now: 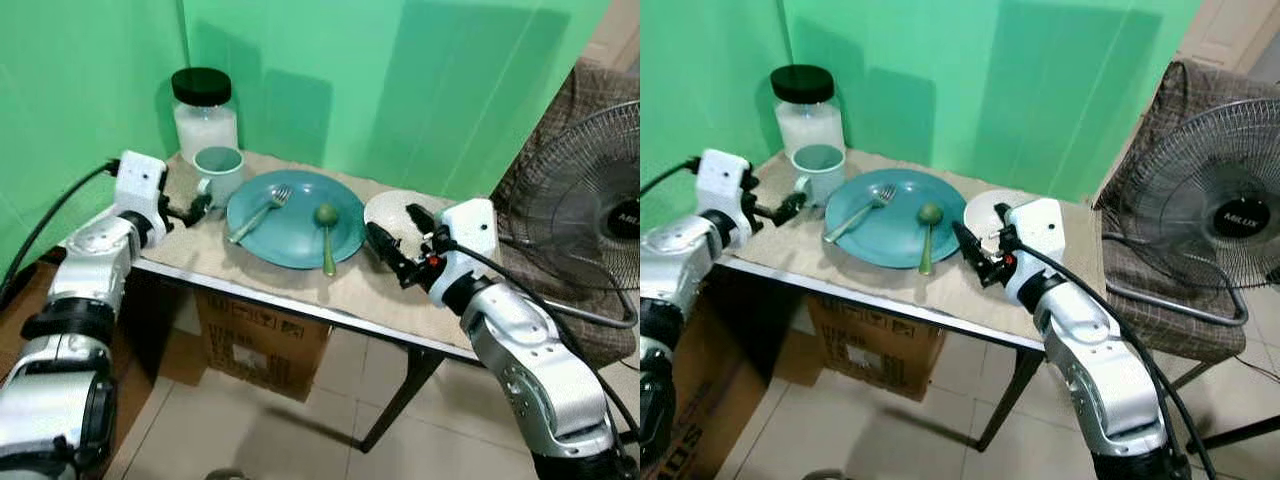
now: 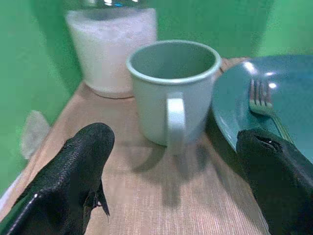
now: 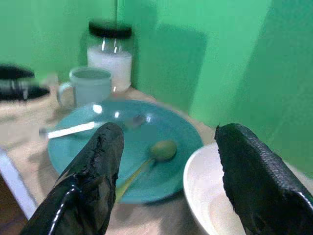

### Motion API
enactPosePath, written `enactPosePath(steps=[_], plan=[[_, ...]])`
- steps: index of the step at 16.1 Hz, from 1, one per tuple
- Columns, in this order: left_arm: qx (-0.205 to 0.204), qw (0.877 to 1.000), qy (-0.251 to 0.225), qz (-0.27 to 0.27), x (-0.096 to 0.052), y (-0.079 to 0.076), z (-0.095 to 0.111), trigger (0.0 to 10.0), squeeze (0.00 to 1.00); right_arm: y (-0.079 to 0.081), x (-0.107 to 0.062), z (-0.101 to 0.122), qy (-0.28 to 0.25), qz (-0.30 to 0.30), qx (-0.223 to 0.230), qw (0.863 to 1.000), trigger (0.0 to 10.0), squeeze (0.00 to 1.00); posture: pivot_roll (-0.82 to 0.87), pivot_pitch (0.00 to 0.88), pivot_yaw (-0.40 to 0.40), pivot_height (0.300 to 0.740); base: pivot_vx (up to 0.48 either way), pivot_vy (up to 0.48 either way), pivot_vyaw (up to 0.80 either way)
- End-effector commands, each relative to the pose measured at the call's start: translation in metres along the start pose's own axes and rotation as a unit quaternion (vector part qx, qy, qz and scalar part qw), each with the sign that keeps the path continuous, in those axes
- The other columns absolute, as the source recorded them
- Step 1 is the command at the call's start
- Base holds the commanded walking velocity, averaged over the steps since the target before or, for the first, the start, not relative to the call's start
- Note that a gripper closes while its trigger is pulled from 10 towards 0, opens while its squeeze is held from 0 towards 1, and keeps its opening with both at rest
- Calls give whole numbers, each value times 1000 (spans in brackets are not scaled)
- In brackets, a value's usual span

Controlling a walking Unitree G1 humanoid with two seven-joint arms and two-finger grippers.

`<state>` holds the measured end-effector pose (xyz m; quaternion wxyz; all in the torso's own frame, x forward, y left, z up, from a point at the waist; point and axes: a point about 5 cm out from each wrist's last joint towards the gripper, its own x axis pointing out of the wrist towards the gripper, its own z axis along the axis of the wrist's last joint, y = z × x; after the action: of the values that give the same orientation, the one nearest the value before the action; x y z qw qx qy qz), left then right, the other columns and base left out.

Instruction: Setting the table

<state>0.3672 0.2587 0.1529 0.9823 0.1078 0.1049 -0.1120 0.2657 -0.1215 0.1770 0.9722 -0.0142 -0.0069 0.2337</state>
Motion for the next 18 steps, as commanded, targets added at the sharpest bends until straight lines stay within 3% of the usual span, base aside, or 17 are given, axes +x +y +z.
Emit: enactPosePath(steps=[1,4,8,16,17,18], plan=[[17,1000,-10,-20,5,-4,8,10000,0,-6,-5,10,-27,-16,-1,1000,10000,0,-14,0,-131,740,0,0,0],[26,1000,-9,-10,7,1,8,10000,0,0,-13,14,-36,3,4,999,10000,0,-36,4,-125,740,0,0,0],[32,999,9,6,7,8,9,10000,0,15,-29,7,16,108,13,994,10000,0,-62,38,-104,740,0,0,0],[27,1000,13,3,8,9,11,9804,0,17,-49,12,27,127,6,992,10000,0,-94,112,-80,740,0,0,0],[28,999,16,12,7,11,10,8039,0,18,-50,12,28,127,6,992,10000,0,-95,117,-80,740,0,0,0],[28,999,18,22,6,14,9,5490,0,20,-54,12,29,128,8,991,10000,0,-96,129,-81,740,0,0,0]])
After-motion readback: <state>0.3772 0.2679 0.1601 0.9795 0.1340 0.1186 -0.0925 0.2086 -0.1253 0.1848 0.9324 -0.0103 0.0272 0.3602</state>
